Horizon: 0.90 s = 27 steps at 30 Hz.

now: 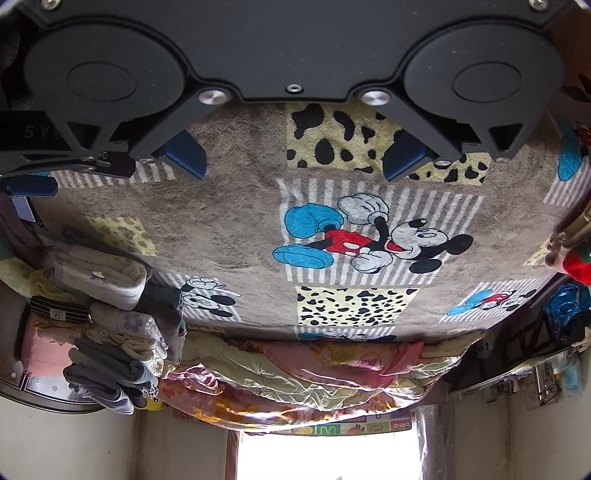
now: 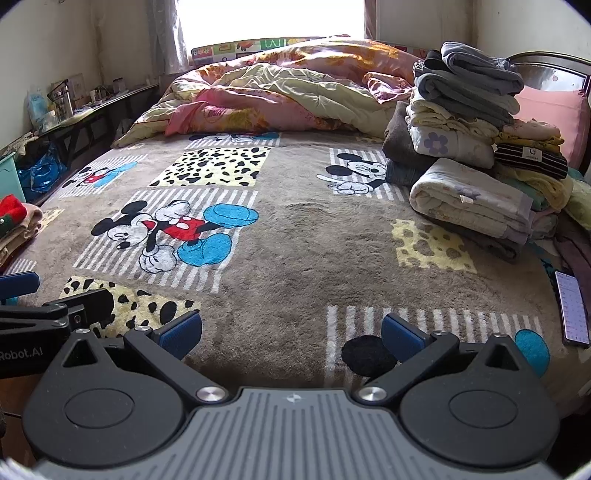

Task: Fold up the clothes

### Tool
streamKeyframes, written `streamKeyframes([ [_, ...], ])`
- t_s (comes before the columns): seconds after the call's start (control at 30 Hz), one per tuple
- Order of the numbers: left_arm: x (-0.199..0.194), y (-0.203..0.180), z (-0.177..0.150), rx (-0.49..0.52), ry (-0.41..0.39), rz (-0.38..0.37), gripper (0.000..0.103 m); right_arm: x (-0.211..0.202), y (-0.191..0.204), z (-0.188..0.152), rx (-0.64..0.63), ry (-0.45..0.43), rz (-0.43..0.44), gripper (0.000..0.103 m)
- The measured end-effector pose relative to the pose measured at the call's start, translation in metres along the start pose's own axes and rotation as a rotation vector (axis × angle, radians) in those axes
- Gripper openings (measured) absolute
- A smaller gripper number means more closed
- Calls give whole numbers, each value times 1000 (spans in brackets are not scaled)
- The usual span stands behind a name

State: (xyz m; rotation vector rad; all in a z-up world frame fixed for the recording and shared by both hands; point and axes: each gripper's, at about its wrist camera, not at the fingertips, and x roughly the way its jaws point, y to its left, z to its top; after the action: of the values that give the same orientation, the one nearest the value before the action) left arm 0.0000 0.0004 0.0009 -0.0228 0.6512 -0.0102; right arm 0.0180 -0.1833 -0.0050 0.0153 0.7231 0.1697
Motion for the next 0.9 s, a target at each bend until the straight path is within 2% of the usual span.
streamKeyframes([
  [0.9, -2, 4, -2, -18, 6, -10, 102, -1, 3, -3, -2, -5, -3, 103],
])
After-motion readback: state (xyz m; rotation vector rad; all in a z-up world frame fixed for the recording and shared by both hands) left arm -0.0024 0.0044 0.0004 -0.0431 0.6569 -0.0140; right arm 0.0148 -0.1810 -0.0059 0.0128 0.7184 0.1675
